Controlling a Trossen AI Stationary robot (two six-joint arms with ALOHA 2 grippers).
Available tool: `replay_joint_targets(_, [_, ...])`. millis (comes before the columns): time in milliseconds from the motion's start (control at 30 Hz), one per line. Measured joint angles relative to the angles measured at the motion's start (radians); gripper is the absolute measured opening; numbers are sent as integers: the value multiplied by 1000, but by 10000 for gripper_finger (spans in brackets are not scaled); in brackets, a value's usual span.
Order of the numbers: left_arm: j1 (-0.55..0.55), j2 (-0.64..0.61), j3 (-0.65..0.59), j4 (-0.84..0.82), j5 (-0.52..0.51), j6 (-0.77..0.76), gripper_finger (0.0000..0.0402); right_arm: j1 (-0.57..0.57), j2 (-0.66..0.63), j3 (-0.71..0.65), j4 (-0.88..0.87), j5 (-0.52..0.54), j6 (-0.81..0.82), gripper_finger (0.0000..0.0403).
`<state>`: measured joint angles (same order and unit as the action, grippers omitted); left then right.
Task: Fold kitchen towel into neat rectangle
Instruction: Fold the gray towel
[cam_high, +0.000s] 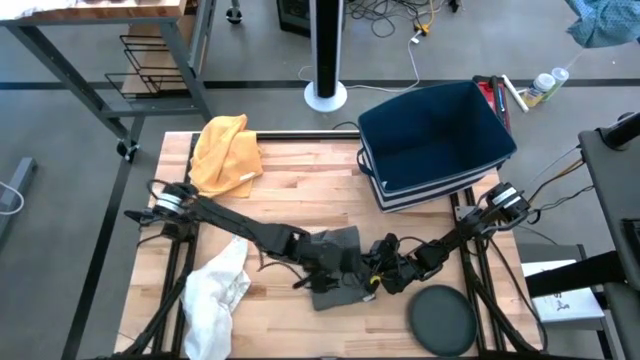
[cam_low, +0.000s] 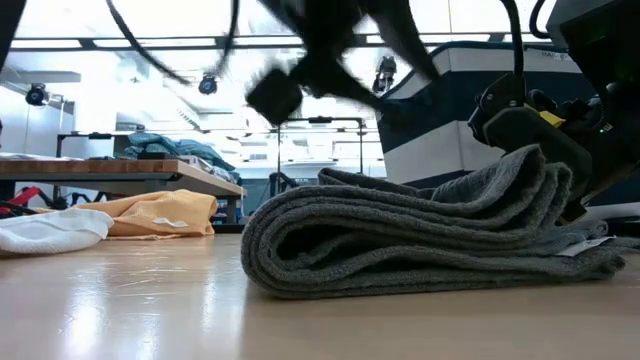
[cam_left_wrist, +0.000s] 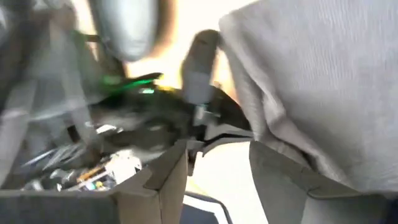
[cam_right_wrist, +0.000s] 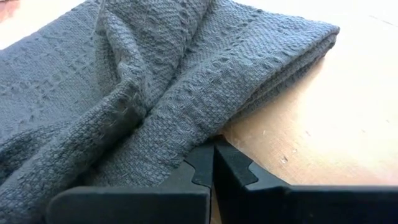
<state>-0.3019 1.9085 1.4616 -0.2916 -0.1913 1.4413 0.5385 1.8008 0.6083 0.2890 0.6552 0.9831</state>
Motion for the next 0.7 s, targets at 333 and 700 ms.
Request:
replay_joint_targets(333, [-24,-103,-91,-188,77,-570,148,5,-37,0,-17,-14,-64,0])
replay_joint_targets(700, [-26,-94,-429,290,235,-610,122,6,-121,2,-67,2,-93,0])
